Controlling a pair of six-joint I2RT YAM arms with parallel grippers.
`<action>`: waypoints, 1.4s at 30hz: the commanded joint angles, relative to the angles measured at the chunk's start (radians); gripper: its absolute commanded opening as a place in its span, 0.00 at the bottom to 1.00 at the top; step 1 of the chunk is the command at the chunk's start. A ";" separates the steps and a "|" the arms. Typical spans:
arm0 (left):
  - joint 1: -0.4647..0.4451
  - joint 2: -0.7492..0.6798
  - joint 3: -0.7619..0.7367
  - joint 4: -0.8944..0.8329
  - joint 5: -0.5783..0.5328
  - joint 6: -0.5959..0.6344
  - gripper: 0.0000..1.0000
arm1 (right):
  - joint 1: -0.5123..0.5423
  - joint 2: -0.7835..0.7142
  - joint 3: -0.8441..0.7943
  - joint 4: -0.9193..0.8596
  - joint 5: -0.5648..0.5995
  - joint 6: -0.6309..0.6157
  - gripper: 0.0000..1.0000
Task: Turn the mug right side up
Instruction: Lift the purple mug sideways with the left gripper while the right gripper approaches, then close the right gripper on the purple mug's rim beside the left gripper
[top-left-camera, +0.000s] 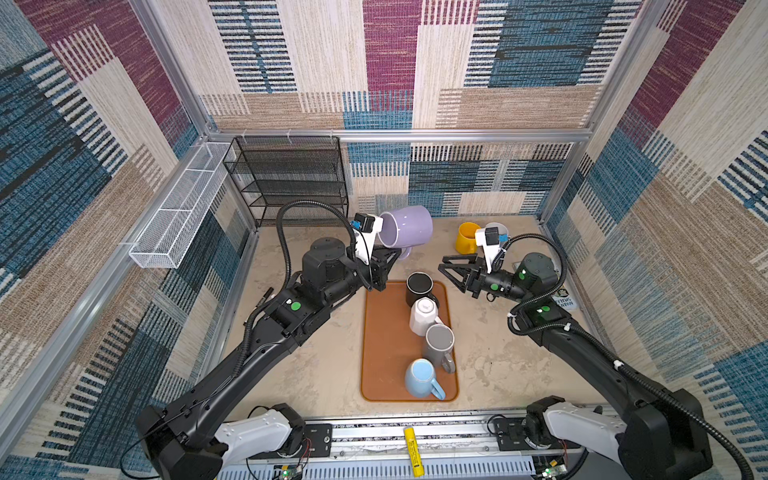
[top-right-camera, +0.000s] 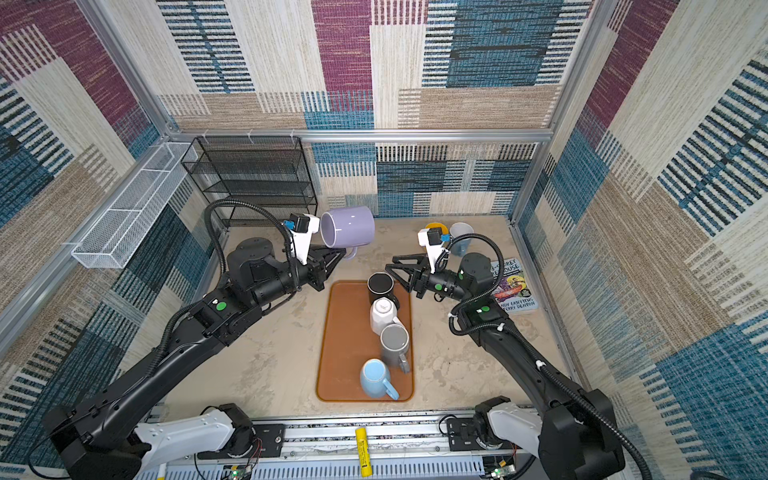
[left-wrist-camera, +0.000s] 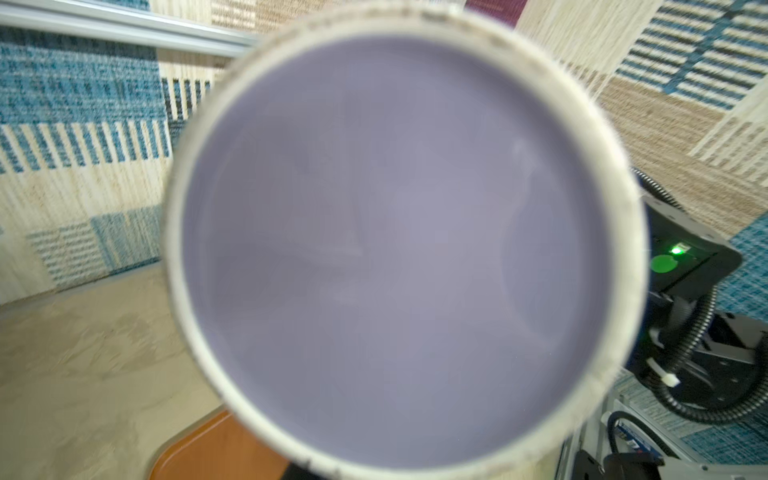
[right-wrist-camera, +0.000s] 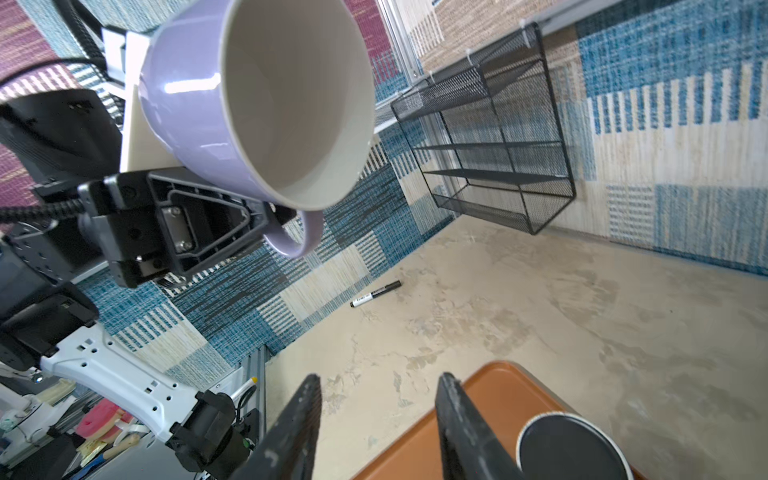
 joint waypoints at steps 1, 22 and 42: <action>0.002 -0.012 -0.018 0.223 0.056 -0.046 0.00 | 0.013 0.012 0.027 0.115 -0.040 0.053 0.48; 0.001 -0.043 -0.111 0.460 0.271 -0.213 0.00 | 0.111 0.038 0.125 0.248 -0.064 0.122 0.46; 0.001 0.008 -0.125 0.595 0.442 -0.277 0.00 | 0.146 0.051 0.181 0.246 -0.098 0.101 0.35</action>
